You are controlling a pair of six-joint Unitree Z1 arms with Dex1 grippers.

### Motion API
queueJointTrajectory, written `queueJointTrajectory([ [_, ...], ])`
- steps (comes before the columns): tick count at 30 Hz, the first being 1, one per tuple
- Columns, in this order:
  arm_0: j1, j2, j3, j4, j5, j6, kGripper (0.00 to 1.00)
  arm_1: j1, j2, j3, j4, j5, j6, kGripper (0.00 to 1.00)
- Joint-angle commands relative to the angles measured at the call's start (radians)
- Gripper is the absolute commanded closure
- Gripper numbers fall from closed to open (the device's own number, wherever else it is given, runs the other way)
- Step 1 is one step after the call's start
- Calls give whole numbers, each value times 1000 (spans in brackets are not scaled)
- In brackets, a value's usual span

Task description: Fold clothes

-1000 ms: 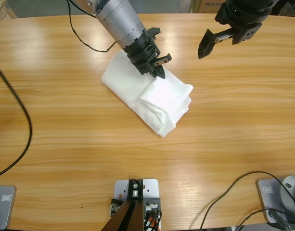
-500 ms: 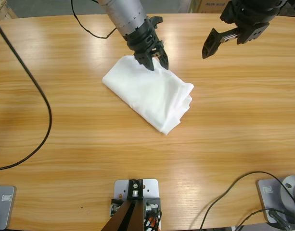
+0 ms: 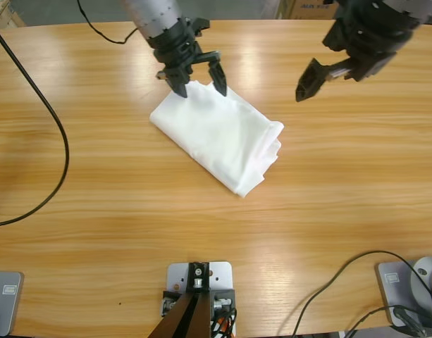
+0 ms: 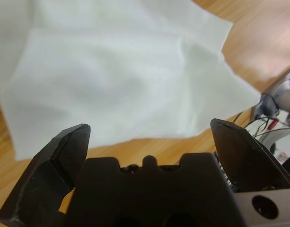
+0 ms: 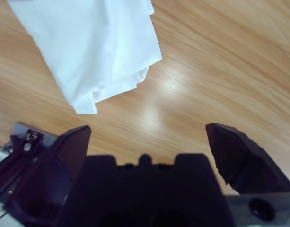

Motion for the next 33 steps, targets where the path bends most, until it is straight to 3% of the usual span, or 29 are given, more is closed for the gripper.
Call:
queueJointTrajectory([
  [1, -50, -194, 106, 44, 128, 64, 13, 10, -145, 248, -126, 24, 27, 0],
  [3, -77, -260, 210, 31, 177, 72, 13, 10, -156, 284, -150, 31, 29, 0],
  [8, -37, -514, 736, -275, 161, 20, 9, 10, -162, 306, -172, 42, 29, 0],
  [11, -69, -511, 789, -296, 169, 27, 9, 10, -169, 312, -174, 48, 30, 0],
  [16, -177, -361, 569, -270, 298, 25, 9, 10, -216, 347, -165, 48, 30, 0],
  [20, -287, -160, 268, -82, 499, 26, 9, 10, -254, 365, -131, 42, 30, 0],
  [29, -273, 69, -136, 93, 530, 14, 4, 10, -257, 358, -96, 44, 28, 0],
  [33, -270, 179, -202, 137, 479, -17, 4, 10, -260, 348, -80, 42, 28, 0],
])
